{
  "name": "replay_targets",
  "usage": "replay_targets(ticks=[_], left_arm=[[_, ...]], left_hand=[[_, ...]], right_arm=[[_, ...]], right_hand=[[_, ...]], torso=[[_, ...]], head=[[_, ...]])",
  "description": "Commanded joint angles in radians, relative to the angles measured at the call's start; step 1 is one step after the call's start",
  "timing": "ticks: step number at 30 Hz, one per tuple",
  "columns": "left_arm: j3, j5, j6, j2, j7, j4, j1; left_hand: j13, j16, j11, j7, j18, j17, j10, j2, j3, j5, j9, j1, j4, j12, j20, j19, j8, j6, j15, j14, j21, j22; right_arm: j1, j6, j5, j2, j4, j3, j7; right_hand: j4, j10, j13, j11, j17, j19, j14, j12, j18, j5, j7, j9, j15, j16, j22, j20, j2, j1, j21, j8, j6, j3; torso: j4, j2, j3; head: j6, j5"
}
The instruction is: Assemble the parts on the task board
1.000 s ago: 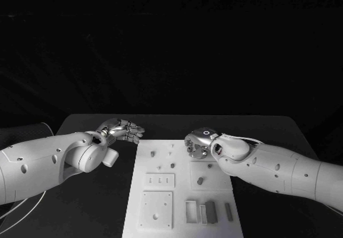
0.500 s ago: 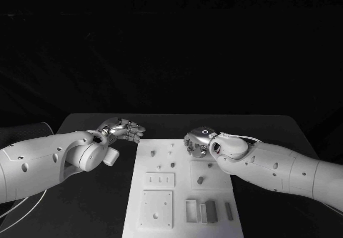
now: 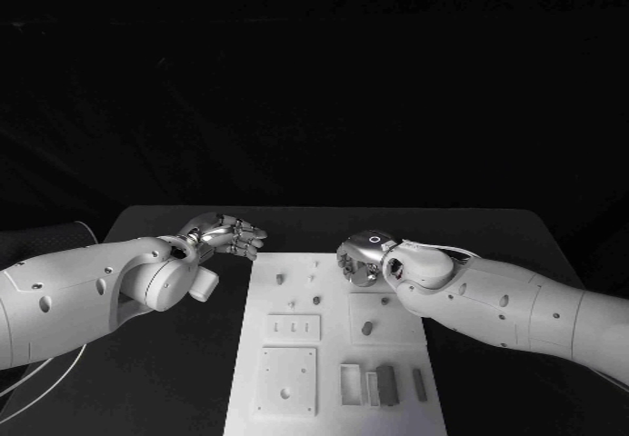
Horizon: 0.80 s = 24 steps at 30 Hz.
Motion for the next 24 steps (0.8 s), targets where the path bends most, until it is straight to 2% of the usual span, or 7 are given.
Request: replay_targets(ticks=[1, 6, 13, 18, 24], left_arm=[[0.001, 0.000, 0.014, 0.001, 0.003, 0.003, 0.002], [0.001, -0.001, 0.015, 0.000, 0.002, 0.003, 0.003], [0.001, -0.001, 0.015, -0.001, 0.001, 0.004, 0.003], [0.001, -0.001, 0.015, -0.001, 0.000, 0.004, 0.003], [0.001, -0.001, 0.016, -0.002, -0.002, 0.004, 0.004]], left_hand=[[0.001, -0.007, 0.001, 0.003, 0.010, 0.002, 0.005, 0.001, -0.001, 0.000, -0.002, -0.008, 0.006, -0.007, -0.005, -0.001, -0.005, 0.007, 0.001, 0.004, -0.006, 0.001], [0.001, -0.007, 0.001, 0.003, 0.009, 0.002, 0.005, 0.001, -0.001, 0.000, -0.002, -0.008, 0.006, -0.007, -0.005, -0.001, -0.005, 0.007, 0.001, 0.004, -0.006, 0.001], [0.002, -0.008, 0.002, 0.003, 0.009, 0.003, 0.004, 0.001, 0.000, 0.000, -0.002, -0.008, 0.006, -0.008, -0.005, -0.001, -0.006, 0.007, 0.001, 0.004, -0.006, 0.001], [0.002, -0.008, 0.002, 0.003, 0.009, 0.004, 0.004, 0.000, 0.000, 0.000, -0.002, -0.008, 0.006, -0.008, -0.006, -0.001, -0.006, 0.007, 0.001, 0.004, -0.007, 0.001], [0.002, -0.009, 0.002, 0.004, 0.008, 0.005, 0.003, 0.000, 0.000, 0.000, -0.002, -0.009, 0.006, -0.009, -0.006, -0.001, -0.007, 0.006, 0.001, 0.004, -0.007, 0.002]], right_arm=[[-0.007, 0.070, -0.021, -0.002, 0.000, -0.005, -0.003], [-0.007, 0.066, -0.028, -0.004, 0.002, -0.006, -0.011], [-0.007, 0.051, -0.033, -0.006, 0.007, -0.006, -0.026], [-0.007, 0.050, -0.033, -0.006, 0.006, -0.006, -0.032], [-0.007, 0.057, -0.039, -0.009, 0.007, -0.006, -0.042]], right_hand=[[0.000, 0.019, 0.010, 0.001, -0.003, 0.001, -0.001, 0.009, 0.085, 0.004, -0.002, 0.000, -0.011, 0.005, 0.016, -0.005, 0.011, -0.002, 0.005, 0.007, 0.012, 0.009], [0.001, 0.028, 0.017, -0.003, -0.006, 0.001, -0.001, 0.013, 0.085, 0.004, -0.001, 0.000, -0.015, 0.006, 0.016, -0.005, 0.008, -0.008, 0.006, 0.007, 0.014, 0.011], [0.006, 0.021, 0.025, -0.003, -0.012, 0.001, -0.003, 0.006, 0.085, 0.004, 0.005, -0.006, -0.014, 0.007, 0.014, -0.005, -0.025, -0.030, 0.007, -0.004, 0.001, 0.012], [0.008, 0.015, 0.029, -0.001, -0.015, 0.002, -0.004, 0.001, 0.085, 0.004, 0.009, -0.011, -0.012, 0.008, 0.013, -0.005, -0.038, -0.040, 0.006, -0.012, -0.012, 0.015], [0.013, 0.008, 0.033, 0.002, -0.019, 0.003, -0.007, -0.006, 0.085, 0.004, 0.005, -0.016, -0.010, 0.009, 0.012, -0.005, -0.051, -0.048, 0.005, -0.024, -0.033, 0.019]], torso=[[-0.0005, 0.000, -0.0003], [-0.0001, 0.000, -0.0003], [-0.0003, 0.001, 0.0003], [-0.0008, 0.001, 0.0003], [-0.0008, 0.002, 0.0010]], head=[[-0.002, 0.000], [-0.003, -0.001], [-0.004, 0.000], [-0.003, -0.001], [-0.004, -0.001]])
